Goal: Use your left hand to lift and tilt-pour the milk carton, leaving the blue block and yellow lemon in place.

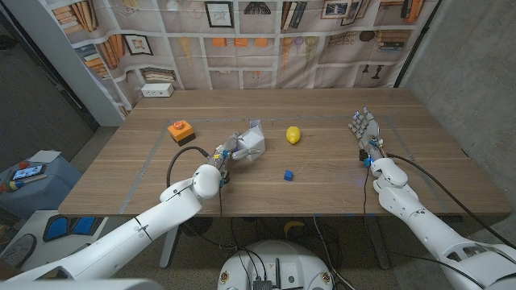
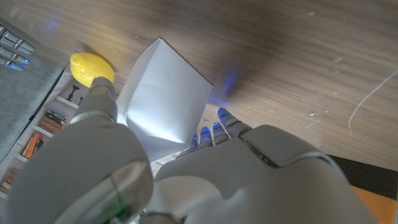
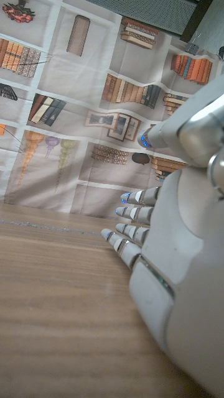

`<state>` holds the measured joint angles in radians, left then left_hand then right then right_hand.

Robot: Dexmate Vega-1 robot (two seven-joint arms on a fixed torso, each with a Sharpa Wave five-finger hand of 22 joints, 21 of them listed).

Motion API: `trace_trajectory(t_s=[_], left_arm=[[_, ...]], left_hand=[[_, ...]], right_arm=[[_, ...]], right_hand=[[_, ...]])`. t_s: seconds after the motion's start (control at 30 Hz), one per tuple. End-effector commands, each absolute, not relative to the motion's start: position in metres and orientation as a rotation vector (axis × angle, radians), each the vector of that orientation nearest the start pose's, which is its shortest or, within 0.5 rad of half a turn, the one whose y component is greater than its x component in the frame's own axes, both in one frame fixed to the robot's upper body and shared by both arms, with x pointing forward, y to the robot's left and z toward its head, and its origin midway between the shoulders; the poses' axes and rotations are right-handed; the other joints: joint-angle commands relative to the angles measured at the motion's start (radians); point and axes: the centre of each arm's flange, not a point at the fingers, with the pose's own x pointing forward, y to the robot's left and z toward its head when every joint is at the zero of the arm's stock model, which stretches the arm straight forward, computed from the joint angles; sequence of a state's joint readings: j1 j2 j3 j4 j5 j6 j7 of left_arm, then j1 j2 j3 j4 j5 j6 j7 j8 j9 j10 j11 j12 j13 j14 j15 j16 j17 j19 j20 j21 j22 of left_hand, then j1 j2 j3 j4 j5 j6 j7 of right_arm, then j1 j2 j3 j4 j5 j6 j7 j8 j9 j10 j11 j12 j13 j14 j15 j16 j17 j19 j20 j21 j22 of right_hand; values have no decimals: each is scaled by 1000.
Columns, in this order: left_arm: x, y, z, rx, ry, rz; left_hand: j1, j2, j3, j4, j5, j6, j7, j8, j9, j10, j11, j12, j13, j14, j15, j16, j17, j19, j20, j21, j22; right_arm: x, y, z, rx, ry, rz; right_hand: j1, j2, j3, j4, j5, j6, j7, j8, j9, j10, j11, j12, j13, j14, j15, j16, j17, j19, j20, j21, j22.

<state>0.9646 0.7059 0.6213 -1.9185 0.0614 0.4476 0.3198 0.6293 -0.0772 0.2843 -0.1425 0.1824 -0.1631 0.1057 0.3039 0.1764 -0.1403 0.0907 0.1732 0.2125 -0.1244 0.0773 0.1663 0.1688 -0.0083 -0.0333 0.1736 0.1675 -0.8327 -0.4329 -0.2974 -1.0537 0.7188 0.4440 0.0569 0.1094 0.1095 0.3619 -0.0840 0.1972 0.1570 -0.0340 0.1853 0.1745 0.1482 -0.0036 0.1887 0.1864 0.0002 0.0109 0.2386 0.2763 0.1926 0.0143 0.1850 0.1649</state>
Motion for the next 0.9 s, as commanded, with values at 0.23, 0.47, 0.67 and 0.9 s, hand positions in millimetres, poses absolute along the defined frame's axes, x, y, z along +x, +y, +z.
trace_trajectory(t_s=[0.23, 0.47, 0.67, 0.9], left_arm=[[573, 193, -50, 822, -470, -102], [568, 193, -41, 794, -504, -132], [560, 198, -34, 746, -554, -110], [556, 209, -33, 687, -591, -101]], left_hand=[[-70, -4, -23, 13, -8, -53, 0, -61, -1, -97, 3, -1, -27, -94, 6, 0, 3, -110, -29, -5, 1], [-110, 5, -28, 20, -9, -97, 3, -100, 0, -165, 14, -1, -33, -157, 18, 0, 3, -193, -29, -7, 1], [-119, 8, -29, 22, -9, -100, 1, -103, 0, -170, 10, 0, -33, -163, 18, 2, 3, -201, -28, -5, 1], [-130, 16, -29, 25, -8, -76, -7, -98, 0, -157, 3, 10, -34, -151, 11, 10, 3, -191, -30, 5, 2]], right_arm=[[669, -344, -77, 188, -589, 46], [667, -342, -76, 188, -594, 43], [664, -342, -75, 181, -597, 38], [658, -341, -72, 159, -603, 38]], right_hand=[[0, 33, 9, -3, -4, 9, -4, 2, 3, 4, -1, 6, 2, 2, 3, 3, 3, 8, 2, 5, 4], [-1, 33, 9, -3, -4, 9, -4, 2, 3, 5, 1, 6, 2, 2, 4, 3, 3, 8, 2, 5, 4], [-1, 33, 10, -3, -4, 9, -4, 2, 3, 4, 0, 6, 2, 2, 3, 3, 3, 8, 2, 5, 4], [-1, 32, 10, -3, -4, 9, -4, 2, 3, 4, 1, 6, 2, -1, -3, 2, 4, 6, -6, 5, 4]])
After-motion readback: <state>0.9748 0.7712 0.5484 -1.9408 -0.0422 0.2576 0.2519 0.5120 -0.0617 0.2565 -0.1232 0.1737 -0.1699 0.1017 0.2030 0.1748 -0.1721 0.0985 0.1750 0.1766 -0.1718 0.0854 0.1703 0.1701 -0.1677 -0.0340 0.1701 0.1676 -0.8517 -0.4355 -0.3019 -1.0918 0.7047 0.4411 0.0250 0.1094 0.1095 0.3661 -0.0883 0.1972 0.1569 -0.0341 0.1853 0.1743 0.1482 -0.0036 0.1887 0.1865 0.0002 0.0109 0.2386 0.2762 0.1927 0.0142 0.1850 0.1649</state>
